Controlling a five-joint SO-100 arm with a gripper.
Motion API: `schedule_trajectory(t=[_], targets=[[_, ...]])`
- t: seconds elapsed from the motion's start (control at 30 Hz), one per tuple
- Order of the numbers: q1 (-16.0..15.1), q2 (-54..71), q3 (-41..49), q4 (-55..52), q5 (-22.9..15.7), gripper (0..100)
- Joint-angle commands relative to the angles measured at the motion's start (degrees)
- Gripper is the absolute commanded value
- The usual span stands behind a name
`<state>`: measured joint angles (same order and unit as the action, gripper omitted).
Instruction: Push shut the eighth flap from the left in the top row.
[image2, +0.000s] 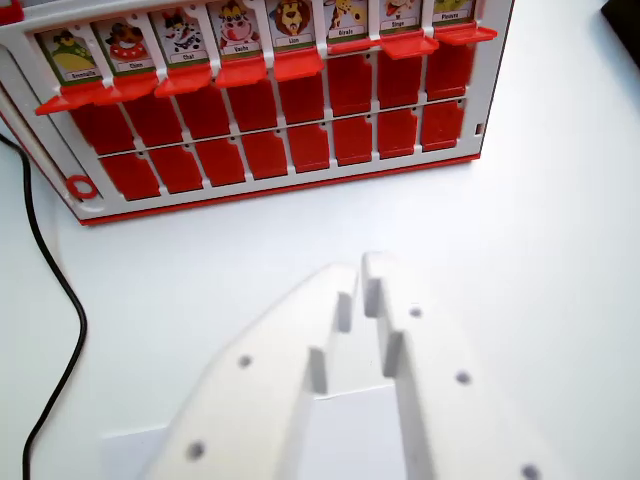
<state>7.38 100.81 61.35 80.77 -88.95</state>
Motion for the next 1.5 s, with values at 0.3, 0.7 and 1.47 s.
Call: schedule_trajectory(t=[0.3,0.7,1.47], targets=[[9.4,-14.24,3.87,-17.14,16.7,0],[9.23,-42.01,-24.87,-17.05,19.16,0],[10.9,-61.17,-45.09,-29.36,18.02,0]])
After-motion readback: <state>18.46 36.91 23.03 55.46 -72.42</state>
